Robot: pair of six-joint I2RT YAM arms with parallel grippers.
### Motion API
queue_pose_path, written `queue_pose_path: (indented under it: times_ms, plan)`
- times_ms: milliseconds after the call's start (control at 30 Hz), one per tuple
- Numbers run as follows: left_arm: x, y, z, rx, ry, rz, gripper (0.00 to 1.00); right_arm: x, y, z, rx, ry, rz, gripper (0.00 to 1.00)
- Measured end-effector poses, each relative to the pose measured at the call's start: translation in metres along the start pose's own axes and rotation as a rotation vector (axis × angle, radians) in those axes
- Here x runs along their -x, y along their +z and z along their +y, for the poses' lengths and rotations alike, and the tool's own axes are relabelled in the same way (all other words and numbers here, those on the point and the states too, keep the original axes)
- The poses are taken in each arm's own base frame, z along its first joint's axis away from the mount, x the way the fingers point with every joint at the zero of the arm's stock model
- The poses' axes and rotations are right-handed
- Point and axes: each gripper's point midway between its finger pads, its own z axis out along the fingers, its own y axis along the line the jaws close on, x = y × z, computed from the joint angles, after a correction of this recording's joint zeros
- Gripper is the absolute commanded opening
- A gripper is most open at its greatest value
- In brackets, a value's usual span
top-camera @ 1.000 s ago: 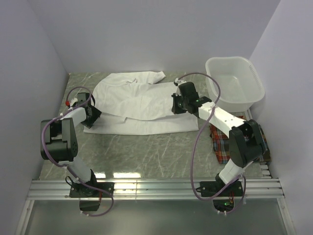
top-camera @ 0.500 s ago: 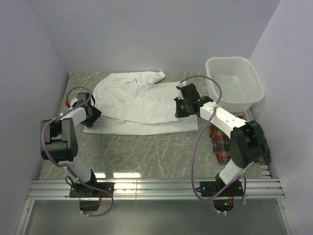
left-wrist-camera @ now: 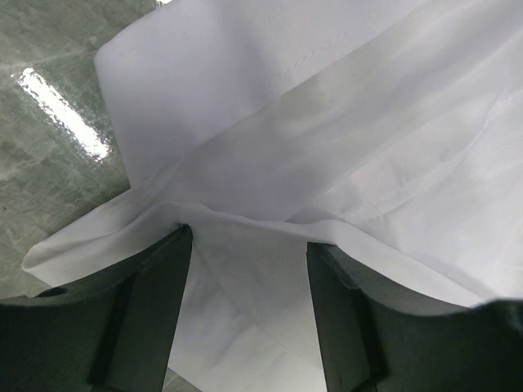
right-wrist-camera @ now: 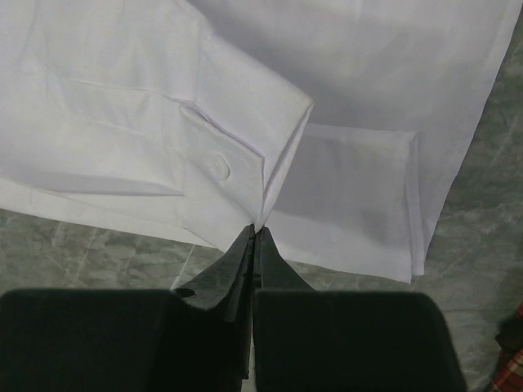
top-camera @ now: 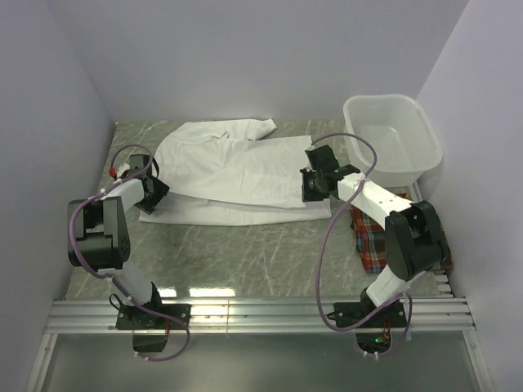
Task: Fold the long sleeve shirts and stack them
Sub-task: Fold the shirt
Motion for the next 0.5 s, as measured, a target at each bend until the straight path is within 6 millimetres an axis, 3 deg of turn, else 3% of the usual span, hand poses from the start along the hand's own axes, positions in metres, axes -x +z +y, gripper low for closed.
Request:
queue_pose_path:
  times_ms: [233, 333, 367, 500]
  plan:
    - [0.000, -0.001, -0.001, -0.007, -0.001, 0.001, 0.71, -0.022, 0.022, -0.014, -0.059, 0.034, 0.038, 0.00]
    - [0.001, -0.006, -0.002, -0.014, -0.002, 0.001, 0.82, -0.025, 0.030, -0.017, -0.076, 0.048, 0.048, 0.10]
    - [0.002, -0.008, -0.002, -0.016, -0.003, 0.000, 0.85, -0.025, 0.031, -0.017, -0.078, 0.054, 0.045, 0.18]
    - [0.010, -0.035, -0.006, -0.061, -0.025, -0.027, 0.91, -0.022, 0.031, -0.018, -0.084, 0.065, 0.029, 0.29]
